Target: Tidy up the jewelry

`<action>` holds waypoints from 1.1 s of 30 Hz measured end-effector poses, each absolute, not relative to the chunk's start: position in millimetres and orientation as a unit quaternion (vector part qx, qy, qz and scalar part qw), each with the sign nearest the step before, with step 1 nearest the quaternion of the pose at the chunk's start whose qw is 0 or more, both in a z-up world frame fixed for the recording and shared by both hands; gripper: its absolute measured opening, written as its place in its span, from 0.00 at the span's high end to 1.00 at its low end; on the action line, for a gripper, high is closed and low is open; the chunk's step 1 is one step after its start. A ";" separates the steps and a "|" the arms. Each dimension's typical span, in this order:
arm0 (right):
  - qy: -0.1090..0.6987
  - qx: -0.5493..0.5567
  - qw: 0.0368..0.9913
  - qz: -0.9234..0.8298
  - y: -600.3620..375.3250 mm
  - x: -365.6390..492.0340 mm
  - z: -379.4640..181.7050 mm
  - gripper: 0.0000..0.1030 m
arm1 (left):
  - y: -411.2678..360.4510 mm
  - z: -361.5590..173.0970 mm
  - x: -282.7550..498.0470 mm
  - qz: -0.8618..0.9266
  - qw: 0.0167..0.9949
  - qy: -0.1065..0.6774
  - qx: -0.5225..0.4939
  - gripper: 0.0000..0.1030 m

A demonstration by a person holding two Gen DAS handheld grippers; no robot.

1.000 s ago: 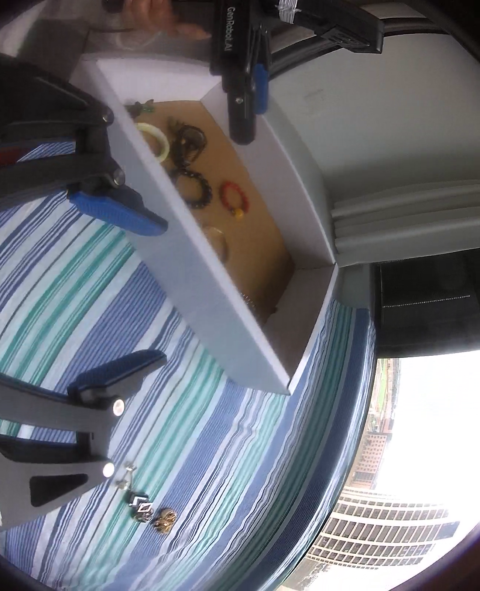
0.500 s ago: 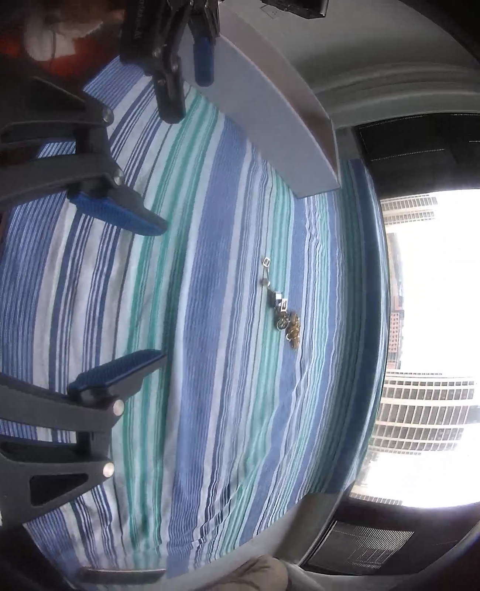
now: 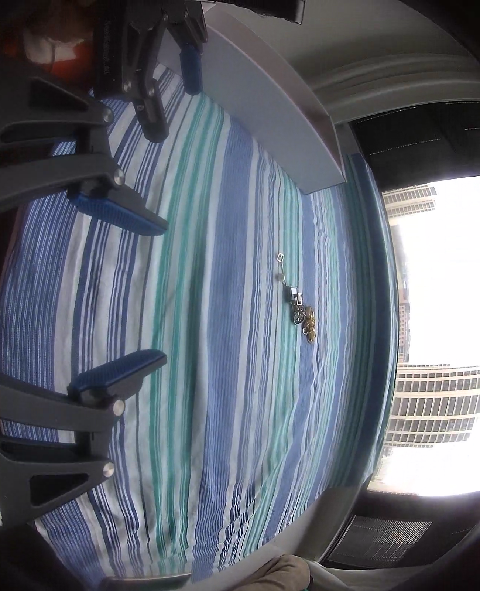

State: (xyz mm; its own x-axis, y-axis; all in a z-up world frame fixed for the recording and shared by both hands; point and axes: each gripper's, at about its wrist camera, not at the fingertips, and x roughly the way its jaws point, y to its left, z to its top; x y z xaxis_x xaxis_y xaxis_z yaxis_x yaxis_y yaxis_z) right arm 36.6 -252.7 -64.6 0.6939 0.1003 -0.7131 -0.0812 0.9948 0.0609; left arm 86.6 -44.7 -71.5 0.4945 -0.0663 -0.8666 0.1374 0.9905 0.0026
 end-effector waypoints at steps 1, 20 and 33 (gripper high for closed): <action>0.390 0.012 0.919 0.049 -251.8 36.9 -65.2 0.37 | -44.1 -72.9 86.8 -0.059 0.863 0.500 0.036 0.11; 0.434 0.008 0.900 0.040 -237.3 44.3 -85.2 0.37 | -32.9 -102.1 86.1 -0.050 0.845 0.532 0.024 0.11; 0.436 0.027 0.898 0.040 -246.3 43.7 -90.6 0.37 | -41.1 -110.1 93.1 -0.045 0.836 0.545 0.031 0.10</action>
